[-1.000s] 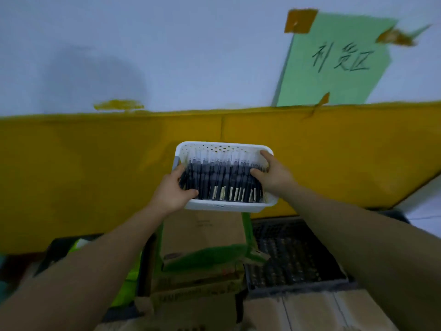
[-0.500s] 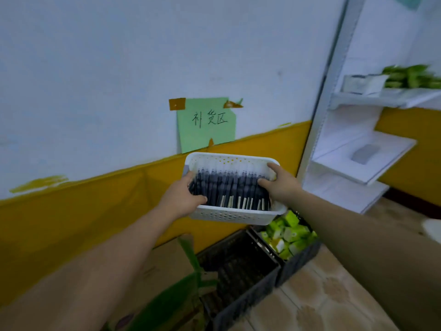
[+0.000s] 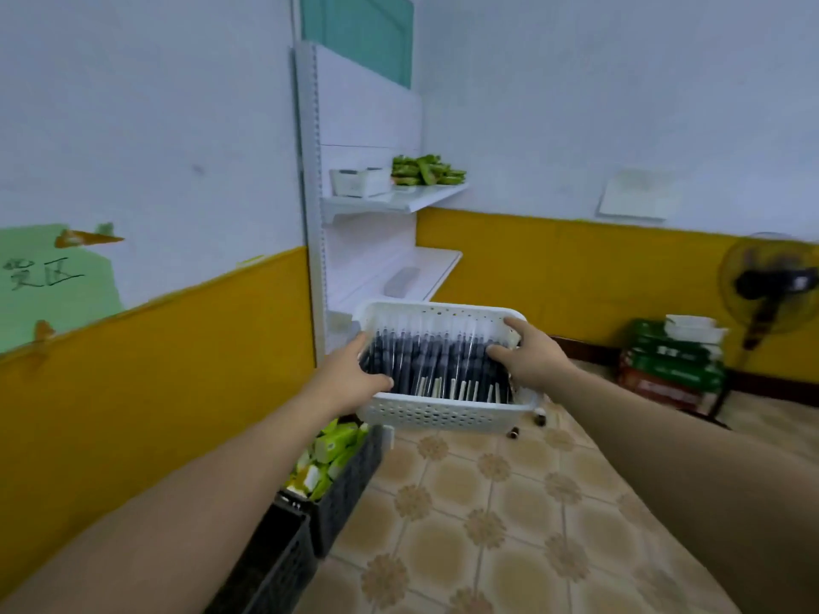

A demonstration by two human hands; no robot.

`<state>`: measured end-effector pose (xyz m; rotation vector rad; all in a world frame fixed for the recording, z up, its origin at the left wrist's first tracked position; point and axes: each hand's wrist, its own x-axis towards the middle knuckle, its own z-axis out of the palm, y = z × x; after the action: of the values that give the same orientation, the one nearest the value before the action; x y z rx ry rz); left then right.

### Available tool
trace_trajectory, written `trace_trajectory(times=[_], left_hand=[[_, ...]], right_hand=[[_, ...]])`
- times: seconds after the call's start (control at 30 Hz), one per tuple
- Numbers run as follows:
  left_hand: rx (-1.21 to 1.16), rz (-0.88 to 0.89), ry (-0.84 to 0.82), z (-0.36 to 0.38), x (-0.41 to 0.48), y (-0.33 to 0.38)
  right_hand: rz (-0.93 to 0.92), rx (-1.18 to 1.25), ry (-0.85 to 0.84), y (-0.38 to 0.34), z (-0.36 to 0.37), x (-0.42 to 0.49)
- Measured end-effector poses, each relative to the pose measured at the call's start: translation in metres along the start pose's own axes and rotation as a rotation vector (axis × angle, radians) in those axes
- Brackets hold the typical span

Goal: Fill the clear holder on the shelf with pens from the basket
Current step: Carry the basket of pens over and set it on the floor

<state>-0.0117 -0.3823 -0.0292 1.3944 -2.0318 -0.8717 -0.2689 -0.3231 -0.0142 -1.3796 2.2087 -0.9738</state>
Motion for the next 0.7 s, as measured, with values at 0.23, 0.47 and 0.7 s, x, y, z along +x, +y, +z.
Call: trace_trajectory(times=[0.23,0.47,0.7], left_hand=[[0.007,0.113,-0.151,0.118,0.039,0.104],[-0.007,0.190,-0.262,0.183,0.101,0.146],[0.027,0.262,-0.321,0.221,0.219,0.152]], right_hand=[[0.134,-0.014,0.149,0.105,-0.117,0.011],[0.228,0.015,0.207,0.162,-0.156,0.049],[0.276,0.012,0.258,0.184,-0.159,0.146]])
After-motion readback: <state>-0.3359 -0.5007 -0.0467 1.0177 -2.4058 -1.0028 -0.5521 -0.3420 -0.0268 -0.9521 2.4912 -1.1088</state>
